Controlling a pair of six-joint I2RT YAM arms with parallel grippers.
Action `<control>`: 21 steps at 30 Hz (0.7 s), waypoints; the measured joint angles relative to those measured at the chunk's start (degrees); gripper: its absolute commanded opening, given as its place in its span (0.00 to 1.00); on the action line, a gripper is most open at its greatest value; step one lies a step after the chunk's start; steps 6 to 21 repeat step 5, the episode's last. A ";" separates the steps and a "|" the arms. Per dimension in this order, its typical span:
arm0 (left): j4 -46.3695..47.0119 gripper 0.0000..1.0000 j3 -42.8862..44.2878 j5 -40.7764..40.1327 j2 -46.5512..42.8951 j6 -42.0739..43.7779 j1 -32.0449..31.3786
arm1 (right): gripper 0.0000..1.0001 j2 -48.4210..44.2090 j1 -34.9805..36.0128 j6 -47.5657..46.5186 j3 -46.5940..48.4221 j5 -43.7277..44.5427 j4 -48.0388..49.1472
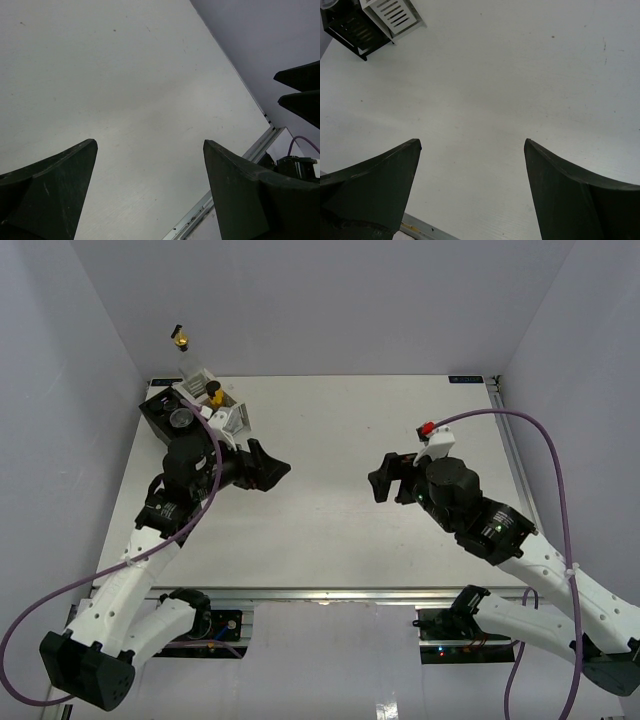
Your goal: Organize the condiment bottles
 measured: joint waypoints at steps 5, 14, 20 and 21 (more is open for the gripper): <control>-0.32 0.98 -1.62 -0.11 -0.27 0.01 0.00 | 0.90 0.56 0.00 0.09 -1.09 -0.50 0.20; -0.32 0.98 -1.62 -0.11 -0.27 0.01 0.00 | 0.90 0.56 0.00 0.09 -1.09 -0.50 0.20; -0.32 0.98 -1.62 -0.11 -0.27 0.01 0.00 | 0.90 0.56 0.00 0.09 -1.09 -0.50 0.20; -0.32 0.98 -1.62 -0.11 -0.27 0.01 0.00 | 0.90 0.56 0.00 0.09 -1.09 -0.50 0.20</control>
